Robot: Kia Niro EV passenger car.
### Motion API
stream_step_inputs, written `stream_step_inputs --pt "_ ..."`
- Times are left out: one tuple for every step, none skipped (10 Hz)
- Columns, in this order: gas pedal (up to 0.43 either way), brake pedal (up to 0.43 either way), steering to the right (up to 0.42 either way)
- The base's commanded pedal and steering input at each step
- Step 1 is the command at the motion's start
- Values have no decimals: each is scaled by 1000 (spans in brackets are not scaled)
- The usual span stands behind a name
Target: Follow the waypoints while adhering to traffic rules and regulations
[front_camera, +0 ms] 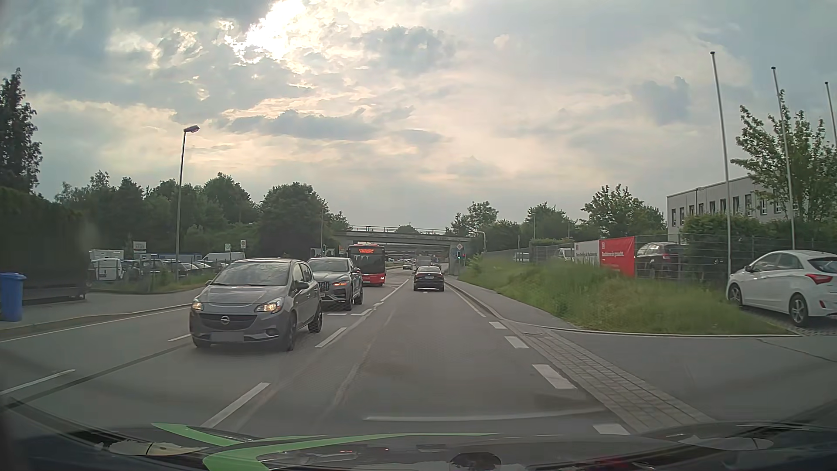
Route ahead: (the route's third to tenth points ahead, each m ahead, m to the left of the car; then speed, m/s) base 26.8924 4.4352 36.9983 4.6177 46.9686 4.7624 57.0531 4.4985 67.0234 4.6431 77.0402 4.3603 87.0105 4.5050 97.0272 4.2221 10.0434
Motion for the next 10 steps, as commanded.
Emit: stream_step_inputs --pt "98 0 0" --pt "98 0 -1" --pt "98 0 -1" --pt "98 0 -1" --pt "98 0 -1" --pt "98 0 -1" --pt "98 0 -1" --pt "98 0 -1" --pt "98 0 -1" --pt "98 0 -1"
